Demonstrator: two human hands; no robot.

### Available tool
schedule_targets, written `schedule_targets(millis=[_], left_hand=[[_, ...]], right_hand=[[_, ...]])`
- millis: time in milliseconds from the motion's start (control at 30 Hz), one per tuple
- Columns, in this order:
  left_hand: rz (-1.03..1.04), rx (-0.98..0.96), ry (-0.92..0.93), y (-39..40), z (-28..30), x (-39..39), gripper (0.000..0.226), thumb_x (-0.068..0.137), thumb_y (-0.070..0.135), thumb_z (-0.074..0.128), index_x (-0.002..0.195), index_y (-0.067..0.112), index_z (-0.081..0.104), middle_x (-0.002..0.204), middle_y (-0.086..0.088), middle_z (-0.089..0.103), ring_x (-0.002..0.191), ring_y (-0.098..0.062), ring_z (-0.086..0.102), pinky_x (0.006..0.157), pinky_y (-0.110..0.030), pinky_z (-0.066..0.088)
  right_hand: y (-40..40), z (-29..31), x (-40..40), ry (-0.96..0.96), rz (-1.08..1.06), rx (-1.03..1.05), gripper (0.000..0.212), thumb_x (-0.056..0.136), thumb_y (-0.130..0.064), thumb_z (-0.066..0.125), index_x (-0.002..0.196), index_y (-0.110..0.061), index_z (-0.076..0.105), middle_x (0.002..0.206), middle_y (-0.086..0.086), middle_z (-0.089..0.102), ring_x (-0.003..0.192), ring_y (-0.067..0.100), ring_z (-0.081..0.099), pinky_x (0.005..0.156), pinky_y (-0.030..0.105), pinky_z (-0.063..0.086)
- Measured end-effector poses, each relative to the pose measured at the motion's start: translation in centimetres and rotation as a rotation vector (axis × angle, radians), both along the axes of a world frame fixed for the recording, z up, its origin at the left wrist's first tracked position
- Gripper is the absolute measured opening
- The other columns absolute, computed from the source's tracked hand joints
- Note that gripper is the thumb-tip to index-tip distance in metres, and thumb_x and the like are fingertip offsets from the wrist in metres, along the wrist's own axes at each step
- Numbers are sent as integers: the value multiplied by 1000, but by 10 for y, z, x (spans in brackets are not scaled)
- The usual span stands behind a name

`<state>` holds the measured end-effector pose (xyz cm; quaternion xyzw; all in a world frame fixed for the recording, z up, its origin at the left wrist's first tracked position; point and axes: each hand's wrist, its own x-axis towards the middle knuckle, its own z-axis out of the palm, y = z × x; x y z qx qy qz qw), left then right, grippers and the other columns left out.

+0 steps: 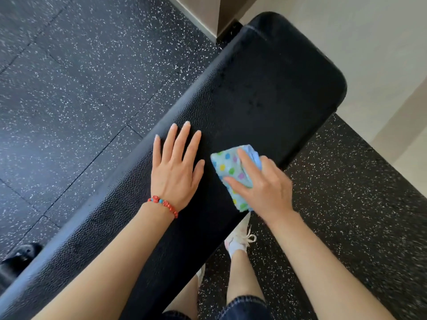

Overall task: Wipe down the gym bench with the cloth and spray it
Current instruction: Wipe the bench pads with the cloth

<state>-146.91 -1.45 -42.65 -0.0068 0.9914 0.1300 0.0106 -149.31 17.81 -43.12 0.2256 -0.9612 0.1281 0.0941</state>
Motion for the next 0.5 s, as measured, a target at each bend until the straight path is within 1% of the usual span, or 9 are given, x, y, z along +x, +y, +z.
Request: schedule_targets(millis=[33,67,133,200,267,300,367,433,500], left_hand=[[-2,5,3,3,0,-8,52,91,33,39,138,10,42,146,-15,37,136,-33,24,111,-51,13],[-2,6,6,5,0,-16,52,91,32,39,138,10,42,146,-15,37,136,-33,25,111,-51,13],[1,-4,13,8,-1,-32,52,91,32,39,138,10,42,146,-15,37,136,-35,27,111,-52,15],[-4,-15,16,11,-4,-46,52,91,32,39,138,10,42,146,-15,37,135,-34,27,111,-51,15],[-14,-20,1,16,-7,-54,53,91,32,38,139,10,41,146,-15,37,135,-33,26,111,-51,15],[-12,-24,-9,17,-9,-56,53,91,32,38,139,10,41,147,-15,36,136,-33,26,111,-50,15],[-4,-32,-27,20,-11,-57,54,91,32,38,139,10,40,147,-15,35,136,-33,25,111,-50,14],[-1,-40,-34,20,-11,-56,54,90,31,39,140,10,39,147,-15,35,137,-32,23,112,-49,13],[1,-38,-37,19,-11,-57,54,90,31,39,139,10,39,147,-16,35,137,-32,23,112,-49,13]], right_hand=[[8,-2,-12,29,60,7,51,81,-56,57,105,-14,70,64,7,50,51,22,50,41,29,46],[16,-5,-27,45,54,10,51,81,-57,55,104,-14,70,63,8,50,51,22,50,41,29,46],[27,-5,-66,28,-140,15,53,78,-59,53,105,-16,70,69,11,54,57,27,55,44,28,47],[32,2,-103,-87,-335,-2,56,77,-58,54,118,-20,63,84,15,58,74,32,58,55,30,43],[32,4,-122,-174,-440,-26,57,79,-54,58,127,-22,55,94,16,57,85,33,56,62,31,36],[28,6,-122,-166,-457,-31,57,79,-53,58,126,-22,55,93,17,57,83,33,56,61,31,37],[18,5,-106,-108,-393,-27,55,77,-54,56,118,-18,62,84,15,58,73,31,58,54,30,44],[11,1,-87,-63,-189,-16,51,78,-53,55,109,-14,67,72,11,56,60,26,56,45,28,44],[16,-3,-96,-20,7,-6,51,79,-54,57,106,-13,69,67,9,54,55,23,52,41,29,44]])
